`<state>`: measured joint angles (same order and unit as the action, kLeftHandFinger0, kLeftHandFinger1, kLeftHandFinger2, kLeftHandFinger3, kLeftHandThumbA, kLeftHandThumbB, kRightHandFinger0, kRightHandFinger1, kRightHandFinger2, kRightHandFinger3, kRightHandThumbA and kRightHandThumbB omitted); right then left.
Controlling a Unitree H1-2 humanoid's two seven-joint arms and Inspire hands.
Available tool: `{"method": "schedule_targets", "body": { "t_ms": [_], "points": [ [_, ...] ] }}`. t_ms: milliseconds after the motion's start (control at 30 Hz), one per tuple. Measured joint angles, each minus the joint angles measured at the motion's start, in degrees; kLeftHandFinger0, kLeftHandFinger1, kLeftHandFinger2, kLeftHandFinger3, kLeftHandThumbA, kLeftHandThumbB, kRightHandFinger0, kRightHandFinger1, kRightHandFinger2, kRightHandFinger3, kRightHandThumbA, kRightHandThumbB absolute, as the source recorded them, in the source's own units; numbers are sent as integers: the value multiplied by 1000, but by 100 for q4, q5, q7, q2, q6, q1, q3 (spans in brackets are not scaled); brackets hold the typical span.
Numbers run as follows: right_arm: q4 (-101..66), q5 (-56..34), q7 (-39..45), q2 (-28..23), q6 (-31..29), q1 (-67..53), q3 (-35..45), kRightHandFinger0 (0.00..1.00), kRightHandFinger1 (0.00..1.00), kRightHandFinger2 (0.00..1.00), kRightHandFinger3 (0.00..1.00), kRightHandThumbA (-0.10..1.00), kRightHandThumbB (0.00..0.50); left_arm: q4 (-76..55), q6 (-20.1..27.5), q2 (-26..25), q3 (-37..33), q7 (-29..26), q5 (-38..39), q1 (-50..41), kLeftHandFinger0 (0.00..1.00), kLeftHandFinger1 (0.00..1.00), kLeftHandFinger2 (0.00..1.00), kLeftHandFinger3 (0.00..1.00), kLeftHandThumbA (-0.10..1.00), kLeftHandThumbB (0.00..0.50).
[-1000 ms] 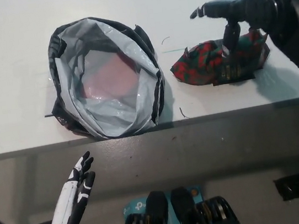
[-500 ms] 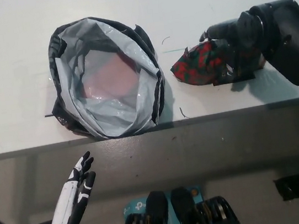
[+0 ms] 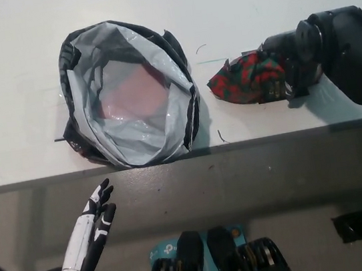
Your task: The robot uses its right hand to pick up a bag of coffee beans and puts it in the black plastic bag, then the robot grabs the top of the bag and lifts it.
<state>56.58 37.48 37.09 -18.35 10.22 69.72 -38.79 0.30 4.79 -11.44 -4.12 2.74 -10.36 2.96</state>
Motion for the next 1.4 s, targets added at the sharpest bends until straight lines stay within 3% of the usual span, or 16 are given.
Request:
{"method": "schedule_targets", "body": {
  "t_ms": [33, 67, 100, 133, 167, 200, 233, 300, 400, 600, 800, 967, 1200, 1233, 1267, 1400],
  "points": [
    [39, 12, -37, 12, -22, 0, 1, 1000, 1000, 1000, 1000, 728, 482, 0, 0, -1, 0, 0, 0, 8, 1000, 1000, 1000, 1000, 1000, 231],
    [97, 9, -97, 34, -41, 3, 26, 997, 1000, 1000, 1000, 654, 478, -1, -2, -1, 0, 1, 0, 15, 1000, 1000, 1000, 1000, 1000, 232],
    [169, -15, -188, 74, -76, 0, 136, 789, 807, 878, 953, 365, 364, -2, -4, 0, 0, 5, 3, 19, 1000, 1000, 1000, 1000, 1000, 227],
    [196, -29, -221, 85, -96, -2, 173, 398, 392, 501, 576, 166, 348, -2, -5, 0, 0, 9, 3, 21, 1000, 1000, 1000, 1000, 1000, 222],
    [234, -67, -382, 123, -153, -33, 324, 93, 219, 349, 361, 28, 310, -1, -9, 0, -2, 18, 2, 26, 1000, 1000, 1000, 1000, 1000, 215],
    [232, -78, -494, 139, -179, -63, 387, 19, 172, 328, 267, -59, 269, 0, -13, 0, -2, 20, 2, 28, 1000, 1000, 1000, 1000, 1000, 205],
    [230, -85, -621, 156, -217, -98, 451, 4, 185, 374, 254, -85, 258, 0, -17, 0, -3, 22, 1, 30, 1000, 1000, 1000, 1000, 1000, 203],
    [228, -95, -829, 175, -286, -153, 590, 38, 367, 621, 423, -77, 224, 2, -21, 0, -4, 23, -2, 30, 1000, 1000, 1000, 1000, 1000, 179],
    [233, -129, -1253, 194, -453, -268, 914, 96, 498, 746, 610, -82, 206, 2, -28, 0, -8, 23, -21, 32, 1000, 1000, 1000, 1000, 987, 162],
    [424, -337, -1867, 265, -824, -419, 1483, 106, 587, 891, 814, -100, 183, -1, -32, 0, -29, 46, -48, 80, 1000, 1000, 1000, 1000, 954, 141],
    [635, -743, -1975, 384, -962, -472, 2133, 116, 640, 963, 886, -100, 181, -2, -33, -7, -29, 71, -56, 164, 1000, 1000, 1000, 1000, 965, 168],
    [747, -1188, -1925, 457, -880, -536, 2762, 3, 521, 846, 838, -100, 165, -2, -35, -7, -24, 98, -39, 190, 1000, 1000, 1000, 1000, 948, 167],
    [872, -1874, -1843, 466, -564, -698, 3950, 0, 296, 737, 761, -100, 170, 15, -36, -6, -23, 102, -31, 190, 1000, 1000, 1000, 1000, 942, 167],
    [892, -1954, -1839, 467, -515, -720, 4093, 0, 273, 753, 878, -100, 164, 16, -36, -5, -23, 102, -31, 189, 1000, 1000, 1000, 1000, 941, 166],
    [936, -2076, -1837, 471, -456, -754, 4314, 0, 273, 753, 878, -100, 164, 16, -36, -6, -23, 102, -30, 189, 1000, 1000, 1000, 1000, 941, 166],
    [1070, -2480, -1832, 517, -259, -914, 5036, 0, 99, 609, 637, -100, 160, 17, -37, -5, -23, 103, -30, 188, 1000, 1000, 1000, 1000, 940, 166]
  ]
}}
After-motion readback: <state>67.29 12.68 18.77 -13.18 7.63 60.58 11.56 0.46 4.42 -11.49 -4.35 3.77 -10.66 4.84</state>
